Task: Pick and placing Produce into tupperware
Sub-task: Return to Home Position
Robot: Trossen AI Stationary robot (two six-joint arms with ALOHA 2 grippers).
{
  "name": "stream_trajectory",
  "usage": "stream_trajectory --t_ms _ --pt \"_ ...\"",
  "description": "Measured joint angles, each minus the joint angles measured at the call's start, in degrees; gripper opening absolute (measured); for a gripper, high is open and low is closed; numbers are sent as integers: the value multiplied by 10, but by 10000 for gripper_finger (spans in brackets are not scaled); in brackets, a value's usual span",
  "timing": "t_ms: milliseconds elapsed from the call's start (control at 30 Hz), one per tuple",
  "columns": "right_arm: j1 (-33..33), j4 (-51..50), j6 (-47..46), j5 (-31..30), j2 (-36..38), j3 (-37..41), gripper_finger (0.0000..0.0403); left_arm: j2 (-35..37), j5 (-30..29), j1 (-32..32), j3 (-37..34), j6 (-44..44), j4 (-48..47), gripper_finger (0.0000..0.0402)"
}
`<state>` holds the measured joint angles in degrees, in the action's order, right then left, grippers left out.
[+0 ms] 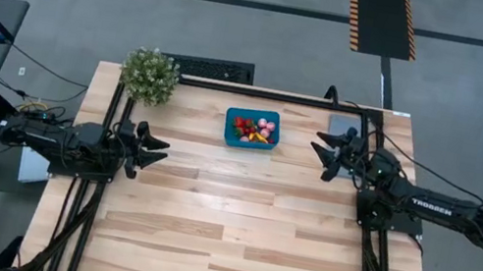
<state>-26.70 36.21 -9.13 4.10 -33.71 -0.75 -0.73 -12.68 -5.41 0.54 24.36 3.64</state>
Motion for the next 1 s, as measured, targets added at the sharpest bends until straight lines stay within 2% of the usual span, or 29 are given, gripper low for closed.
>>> stream_trajectory --t_ms 433,1000 --pt "0 -10 5 -5 -1 4 225 0 -15 0 0 0 2 178" --pt "1 -126 -14 -7 -1 4 225 0 -15 0 -1 0 1 178"
